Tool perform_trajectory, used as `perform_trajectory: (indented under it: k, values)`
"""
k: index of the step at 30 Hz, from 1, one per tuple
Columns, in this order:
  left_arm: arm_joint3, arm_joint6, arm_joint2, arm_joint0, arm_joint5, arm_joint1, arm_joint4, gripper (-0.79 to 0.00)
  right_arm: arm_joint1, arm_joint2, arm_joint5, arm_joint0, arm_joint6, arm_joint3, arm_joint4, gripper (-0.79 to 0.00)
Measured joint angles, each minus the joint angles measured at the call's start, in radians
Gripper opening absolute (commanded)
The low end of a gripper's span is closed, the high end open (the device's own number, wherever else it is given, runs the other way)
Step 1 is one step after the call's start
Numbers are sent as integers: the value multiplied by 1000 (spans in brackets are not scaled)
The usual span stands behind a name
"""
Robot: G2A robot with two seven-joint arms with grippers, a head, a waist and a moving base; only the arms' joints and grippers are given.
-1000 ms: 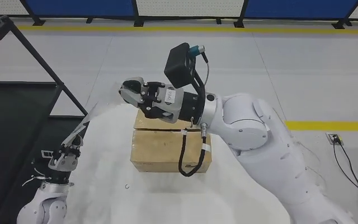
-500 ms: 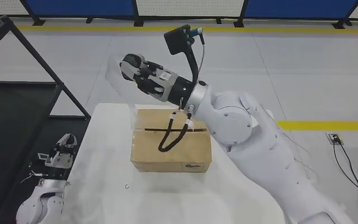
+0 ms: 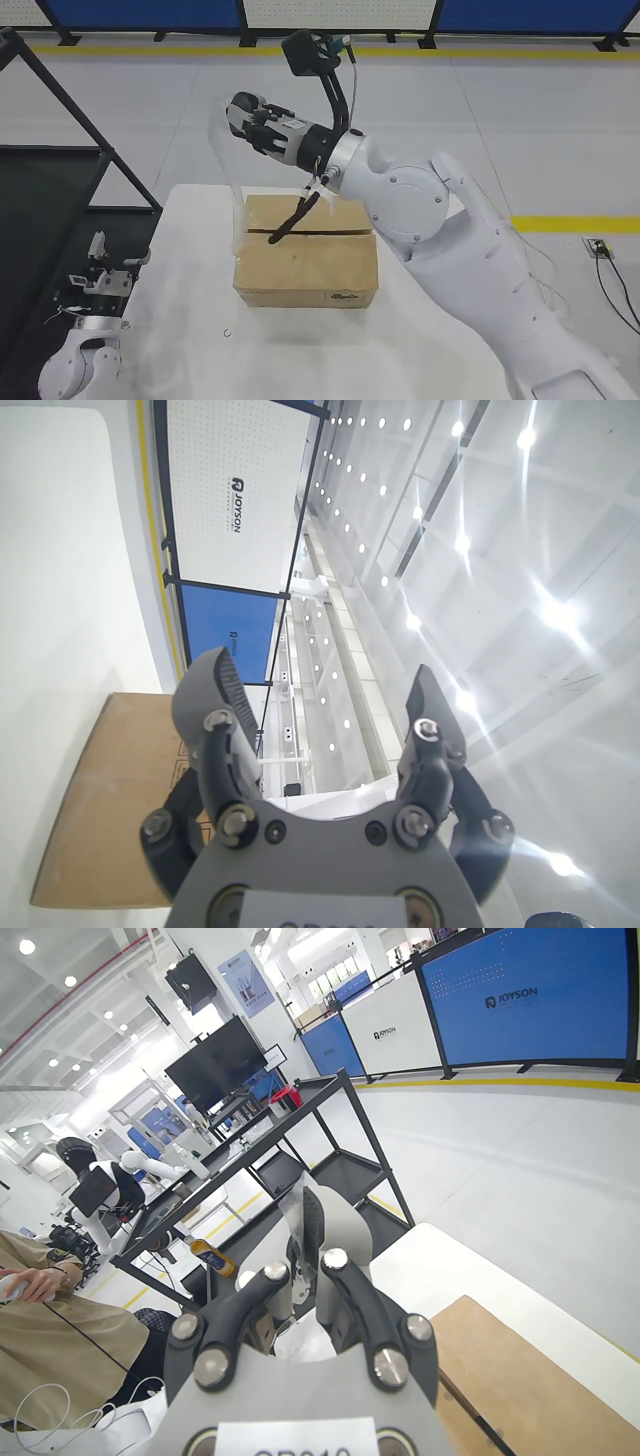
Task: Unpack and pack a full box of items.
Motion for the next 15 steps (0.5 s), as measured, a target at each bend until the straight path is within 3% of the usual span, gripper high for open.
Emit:
perform_trajectory:
  k: [8, 15]
  values:
    - [-16, -2, 1, 8, 7, 0, 5, 0, -1, 5, 9, -18, -29, -8, -5, -785]
    - [-69, -20, -3, 35, 14, 3, 22, 0, -24, 16, 130, -41, -117, -22, 88, -785]
